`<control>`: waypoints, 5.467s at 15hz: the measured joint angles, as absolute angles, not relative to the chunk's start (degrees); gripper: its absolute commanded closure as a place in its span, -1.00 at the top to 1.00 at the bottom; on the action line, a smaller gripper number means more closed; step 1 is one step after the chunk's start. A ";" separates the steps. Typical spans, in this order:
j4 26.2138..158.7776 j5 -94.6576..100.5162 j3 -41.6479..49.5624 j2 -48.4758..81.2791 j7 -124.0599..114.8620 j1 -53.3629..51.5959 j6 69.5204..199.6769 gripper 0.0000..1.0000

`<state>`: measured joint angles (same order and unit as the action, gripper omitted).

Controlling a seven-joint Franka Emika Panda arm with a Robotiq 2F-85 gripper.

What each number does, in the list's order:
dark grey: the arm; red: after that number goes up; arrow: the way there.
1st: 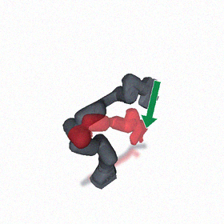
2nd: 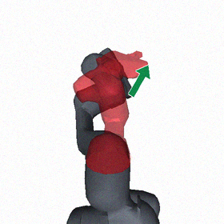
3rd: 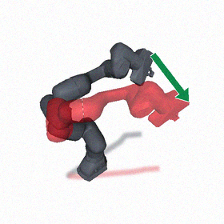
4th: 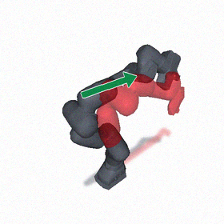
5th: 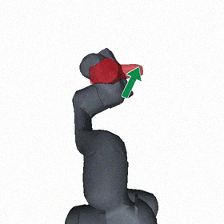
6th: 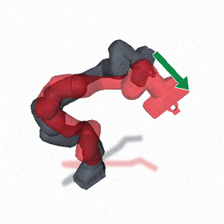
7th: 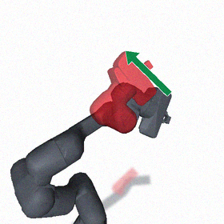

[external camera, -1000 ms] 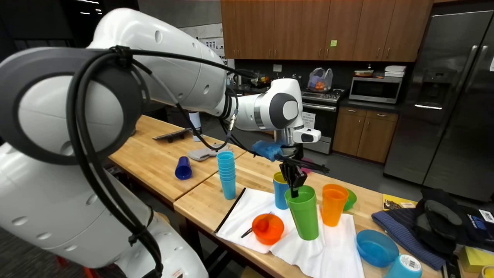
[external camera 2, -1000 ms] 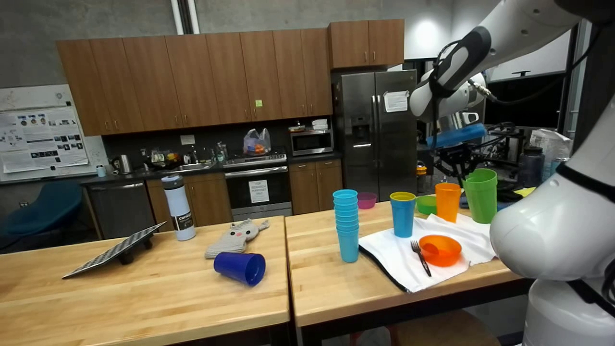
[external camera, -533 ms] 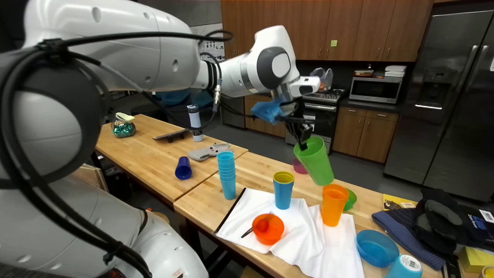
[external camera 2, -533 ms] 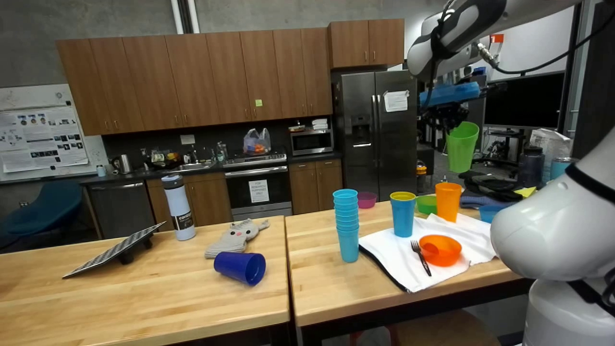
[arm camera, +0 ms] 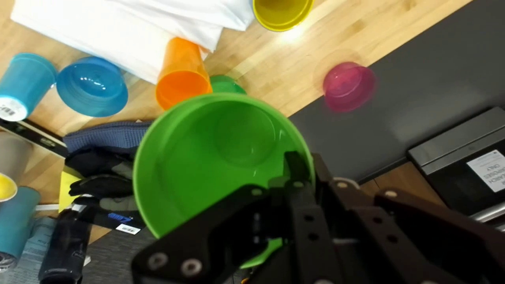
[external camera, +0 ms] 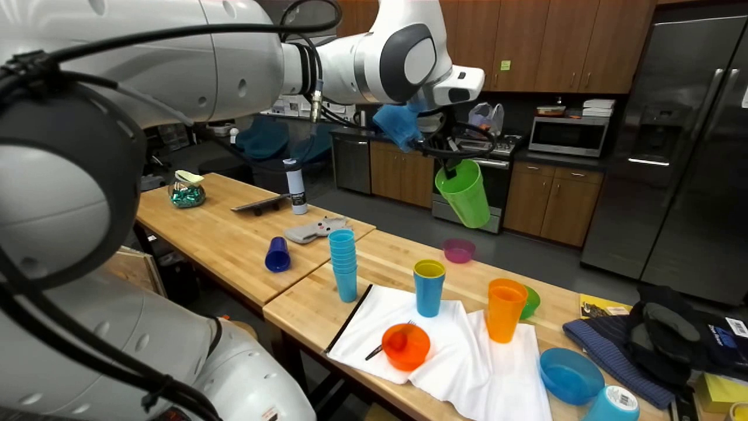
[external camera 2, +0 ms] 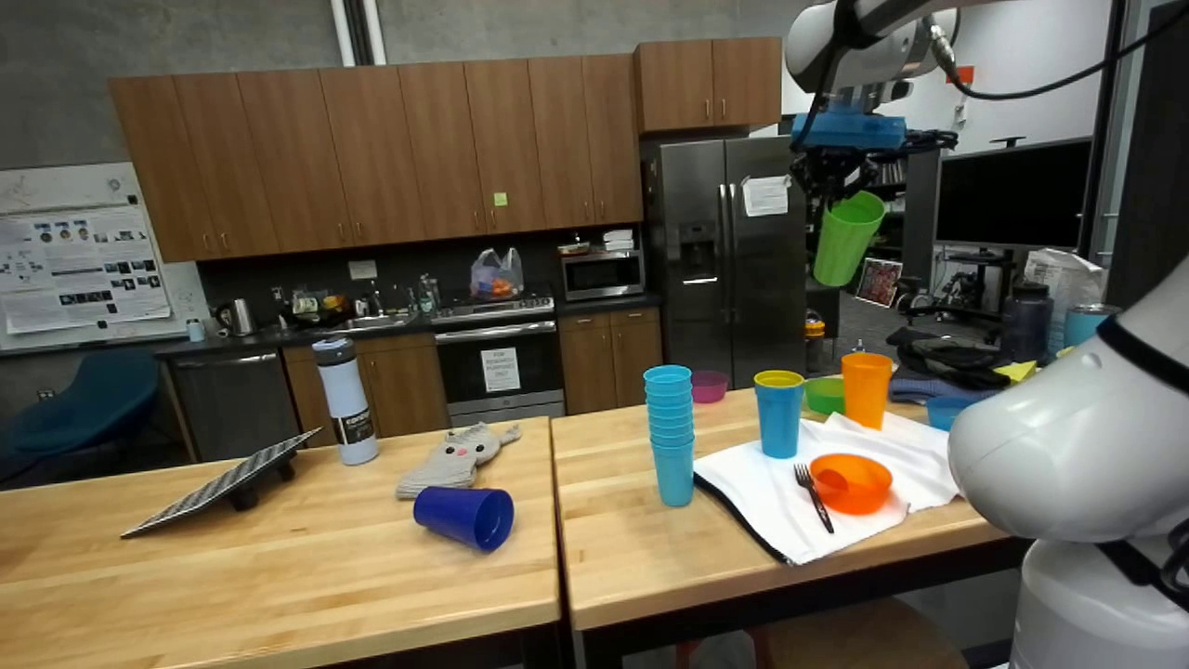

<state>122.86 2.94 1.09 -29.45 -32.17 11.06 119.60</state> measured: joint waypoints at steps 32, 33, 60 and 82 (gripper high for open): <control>123.57 -6.97 0.63 -15.21 -32.14 6.50 114.42 -0.97; 123.42 -6.97 0.75 -14.90 -32.14 6.61 114.42 -0.97; 118.96 -6.99 0.79 -7.71 -32.54 5.43 115.39 -0.97; 118.16 -6.43 0.70 -6.87 -33.25 5.10 115.37 0.47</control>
